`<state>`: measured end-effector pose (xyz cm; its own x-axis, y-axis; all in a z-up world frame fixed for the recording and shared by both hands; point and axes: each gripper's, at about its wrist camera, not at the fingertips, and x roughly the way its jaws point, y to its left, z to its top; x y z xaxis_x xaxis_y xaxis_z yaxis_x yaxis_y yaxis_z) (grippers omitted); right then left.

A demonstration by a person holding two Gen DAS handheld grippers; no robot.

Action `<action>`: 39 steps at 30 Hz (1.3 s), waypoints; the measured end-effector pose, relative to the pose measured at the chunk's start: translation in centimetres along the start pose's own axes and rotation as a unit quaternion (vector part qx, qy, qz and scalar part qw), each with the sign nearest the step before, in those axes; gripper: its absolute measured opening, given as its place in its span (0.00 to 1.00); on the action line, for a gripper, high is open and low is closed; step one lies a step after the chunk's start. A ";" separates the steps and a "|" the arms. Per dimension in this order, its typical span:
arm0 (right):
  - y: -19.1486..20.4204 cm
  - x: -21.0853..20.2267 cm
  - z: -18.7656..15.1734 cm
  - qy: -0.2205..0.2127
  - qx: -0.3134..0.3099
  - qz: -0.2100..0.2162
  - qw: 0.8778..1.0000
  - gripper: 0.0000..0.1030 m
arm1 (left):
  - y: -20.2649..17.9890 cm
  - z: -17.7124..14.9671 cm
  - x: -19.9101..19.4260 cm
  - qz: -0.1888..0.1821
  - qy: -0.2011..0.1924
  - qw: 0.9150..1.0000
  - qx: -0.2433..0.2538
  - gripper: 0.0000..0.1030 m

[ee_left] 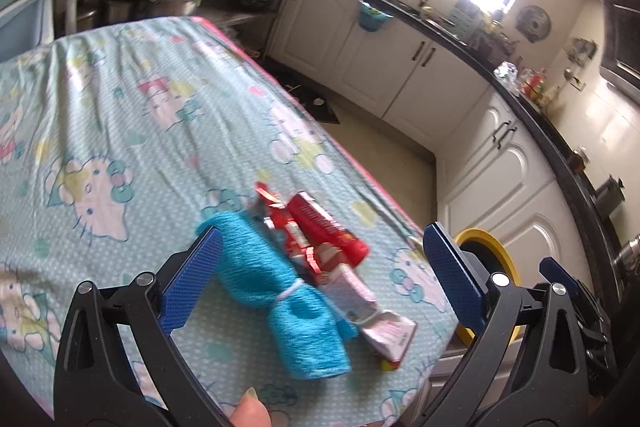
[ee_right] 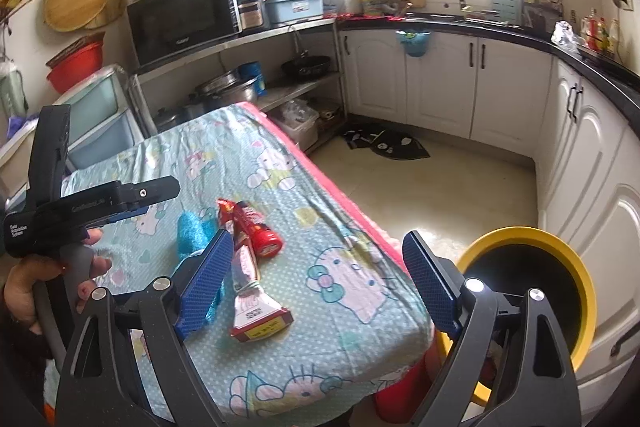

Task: Collect trash
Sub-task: 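Move both tools back toward the blue towel and red cans on the bed, then grasp the blue towel with the left tool while the right tool grasps the yellow-red snack packet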

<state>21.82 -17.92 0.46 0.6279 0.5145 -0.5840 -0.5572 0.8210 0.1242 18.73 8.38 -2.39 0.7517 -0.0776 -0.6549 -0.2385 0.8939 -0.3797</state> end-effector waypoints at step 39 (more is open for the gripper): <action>4.5 13.3 -4.0 0.182 -0.057 0.085 0.978 0.54 | 5.7 -2.7 6.5 0.015 0.082 0.992 -0.095 0.54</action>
<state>25.49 -8.36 -10.00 0.2972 0.5015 -0.8125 -0.7064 0.6880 0.1663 20.58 11.76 -10.56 0.6352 -0.1369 -0.7601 -0.3836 0.7983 -0.4643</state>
